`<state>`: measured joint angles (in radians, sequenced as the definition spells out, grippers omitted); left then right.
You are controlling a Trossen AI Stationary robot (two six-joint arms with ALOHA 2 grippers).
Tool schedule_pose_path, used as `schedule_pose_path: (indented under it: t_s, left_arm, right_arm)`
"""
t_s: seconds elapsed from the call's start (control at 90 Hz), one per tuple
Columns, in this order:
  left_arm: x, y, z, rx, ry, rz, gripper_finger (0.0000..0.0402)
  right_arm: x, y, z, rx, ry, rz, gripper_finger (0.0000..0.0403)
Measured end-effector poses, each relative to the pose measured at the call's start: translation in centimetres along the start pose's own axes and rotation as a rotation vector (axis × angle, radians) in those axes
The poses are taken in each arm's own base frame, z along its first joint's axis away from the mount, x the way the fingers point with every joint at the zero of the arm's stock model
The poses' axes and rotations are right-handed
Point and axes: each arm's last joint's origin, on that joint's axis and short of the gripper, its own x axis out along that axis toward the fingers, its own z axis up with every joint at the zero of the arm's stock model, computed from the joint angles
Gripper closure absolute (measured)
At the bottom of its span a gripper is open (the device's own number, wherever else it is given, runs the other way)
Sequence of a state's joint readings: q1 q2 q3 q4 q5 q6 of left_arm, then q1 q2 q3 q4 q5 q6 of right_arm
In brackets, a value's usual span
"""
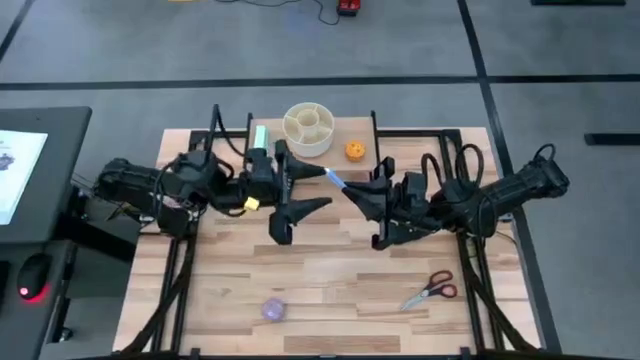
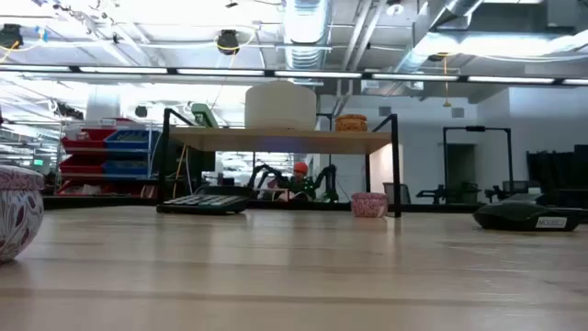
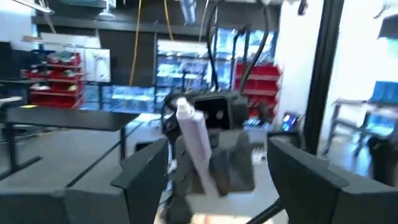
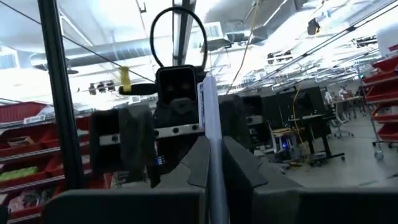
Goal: Stock shelves
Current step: Put the gray pen into the white desk organizer
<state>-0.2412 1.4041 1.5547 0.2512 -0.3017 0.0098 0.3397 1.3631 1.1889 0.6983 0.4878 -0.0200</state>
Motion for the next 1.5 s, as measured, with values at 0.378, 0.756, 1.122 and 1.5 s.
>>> schedule_pose_path:
  t_s: [0.378,0.756,1.122,1.5]
  left_arm:
    - [1.4,0.3,-1.0,-0.055,-0.066,-0.048,0.0165]
    - [1.6,0.9,-1.1,-0.067,-0.061,-0.058,0.0317]
    - [1.7,1.0,-1.3,-0.038,-0.039,-0.062,0.0389]
    - [0.0,1.8,0.2,0.067,0.026,0.017,0.0393]
  right_arm:
    - [0.0,0.0,-0.1,-0.005,0.01,0.016,0.0394]
    - [0.0,0.1,-0.1,0.01,0.009,0.017,0.0394]
    - [0.0,0.0,-0.3,0.002,0.033,0.015,0.0369]
    - [-0.1,-0.2,-1.4,-0.107,0.142,-0.048,0.0273]
